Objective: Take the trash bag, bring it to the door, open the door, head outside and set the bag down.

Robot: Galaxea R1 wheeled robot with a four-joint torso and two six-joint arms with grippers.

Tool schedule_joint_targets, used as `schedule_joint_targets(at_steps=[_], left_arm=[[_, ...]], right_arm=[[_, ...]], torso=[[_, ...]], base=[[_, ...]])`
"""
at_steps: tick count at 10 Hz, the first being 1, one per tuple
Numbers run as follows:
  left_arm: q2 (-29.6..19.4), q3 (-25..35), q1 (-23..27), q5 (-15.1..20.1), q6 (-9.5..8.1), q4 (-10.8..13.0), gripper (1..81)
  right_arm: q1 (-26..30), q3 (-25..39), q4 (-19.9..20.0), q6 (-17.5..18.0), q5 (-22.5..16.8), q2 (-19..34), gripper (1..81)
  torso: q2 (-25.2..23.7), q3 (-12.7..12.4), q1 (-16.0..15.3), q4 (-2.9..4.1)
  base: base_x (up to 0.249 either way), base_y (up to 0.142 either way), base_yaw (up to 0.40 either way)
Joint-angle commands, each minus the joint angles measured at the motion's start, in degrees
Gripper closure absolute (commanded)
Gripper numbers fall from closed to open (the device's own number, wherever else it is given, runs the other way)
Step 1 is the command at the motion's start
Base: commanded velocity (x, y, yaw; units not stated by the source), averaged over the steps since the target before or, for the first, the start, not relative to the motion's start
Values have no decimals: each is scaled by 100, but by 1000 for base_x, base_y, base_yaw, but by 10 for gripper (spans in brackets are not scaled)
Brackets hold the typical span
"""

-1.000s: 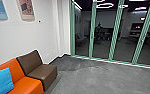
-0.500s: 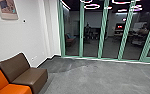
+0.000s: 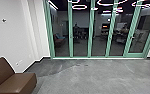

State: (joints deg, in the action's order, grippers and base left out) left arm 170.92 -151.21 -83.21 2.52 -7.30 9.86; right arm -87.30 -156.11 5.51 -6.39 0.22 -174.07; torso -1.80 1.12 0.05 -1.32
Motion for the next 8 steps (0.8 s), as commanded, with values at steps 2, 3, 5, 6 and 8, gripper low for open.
schedule_joint_targets(at_steps=[2,3,5,6,8], left_arm=[[-5,21,327,266,27,60,811],[-5,21,327,266,27,60,811],[-14,21,327,266,27,51,811],[-14,21,327,266,27,51,811],[-14,21,327,266,27,51,811]], right_arm=[[304,12,29,-38,-312,1,10],[296,12,20,-46,-312,1,10],[296,12,20,-38,-312,1,10],[296,12,20,-46,-304,1,10],[295,21,20,-47,-303,1,10]], torso=[[0,0,-5,0],[0,0,-5,0],[0,0,-5,0],[0,0,-5,0],[0,0,-5,0]], base=[[0,0,-317],[0,0,-318],[0,0,-319],[0,0,-318],[0,0,-301]])
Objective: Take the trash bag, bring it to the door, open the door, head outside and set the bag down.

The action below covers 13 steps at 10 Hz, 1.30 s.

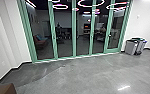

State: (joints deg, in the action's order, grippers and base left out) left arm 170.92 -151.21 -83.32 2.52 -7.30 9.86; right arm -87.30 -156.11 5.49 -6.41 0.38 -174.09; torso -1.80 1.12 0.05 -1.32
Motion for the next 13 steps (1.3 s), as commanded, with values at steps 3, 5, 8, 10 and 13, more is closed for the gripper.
schedule_joint_targets(at_steps=[3,5,8,10,13], left_arm=[[-14,21,338,266,27,51,811],[-14,21,338,266,18,51,811],[-14,21,338,266,18,51,811],[-14,21,338,275,18,51,811],[-23,21,338,275,18,51,811]], right_arm=[[287,21,23,-44,-310,-5,10],[278,21,23,-44,-293,-5,10],[278,21,23,-44,-293,-5,10],[278,29,23,-44,-293,-23,10],[278,21,23,-44,-293,-31,10]], torso=[[0,0,-5,0],[0,0,-5,0],[0,0,-5,0],[0,0,-5,0],[0,0,-5,0]], base=[[0,0,-278],[0,0,-241],[0,0,-207],[0,0,-174],[0,0,-133]])
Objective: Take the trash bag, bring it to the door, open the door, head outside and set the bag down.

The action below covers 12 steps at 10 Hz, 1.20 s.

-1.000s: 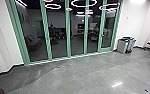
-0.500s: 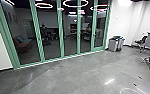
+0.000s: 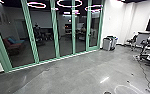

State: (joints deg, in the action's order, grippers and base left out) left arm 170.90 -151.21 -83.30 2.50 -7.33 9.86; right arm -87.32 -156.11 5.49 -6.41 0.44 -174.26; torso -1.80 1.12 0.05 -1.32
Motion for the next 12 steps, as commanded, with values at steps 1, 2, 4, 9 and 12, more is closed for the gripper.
schedule_joint_targets(at_steps=[1,2,4,9,12], left_arm=[[-20,21,336,277,21,51,811],[-20,21,336,277,21,51,811],[-20,21,344,269,21,42,811],[-12,21,336,269,21,51,811],[-12,21,336,269,21,33,811]], right_arm=[[280,29,23,-44,-299,-14,10],[280,29,14,-44,-299,-14,10],[280,29,22,-44,-299,-14,10],[272,21,23,-44,-299,-14,10],[272,11,23,-44,-299,-14,10]], torso=[[0,0,-5,0],[0,0,-5,0],[0,-2,-5,0],[0,-2,-5,0],[0,-2,-5,0]], base=[[0,0,-123],[0,0,-97],[0,0,-42],[0,0,0],[0,0,0]])
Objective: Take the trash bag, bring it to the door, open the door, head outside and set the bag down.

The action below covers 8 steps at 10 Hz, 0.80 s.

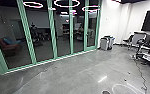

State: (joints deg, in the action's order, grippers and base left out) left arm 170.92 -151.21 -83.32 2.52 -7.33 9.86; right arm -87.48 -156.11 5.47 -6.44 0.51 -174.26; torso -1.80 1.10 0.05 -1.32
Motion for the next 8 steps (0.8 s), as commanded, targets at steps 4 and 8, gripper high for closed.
schedule_joint_targets(at_steps=[4,8], left_arm=[[-23,4,338,266,21,42,811],[-23,4,338,266,21,42,811]], right_arm=[[279,3,42,-42,-298,-14,10],[270,21,33,-42,-297,-14,10]], torso=[[0,0,-5,0],[-5,-2,-5,0]], base=[[0,0,0],[36,0,0]])
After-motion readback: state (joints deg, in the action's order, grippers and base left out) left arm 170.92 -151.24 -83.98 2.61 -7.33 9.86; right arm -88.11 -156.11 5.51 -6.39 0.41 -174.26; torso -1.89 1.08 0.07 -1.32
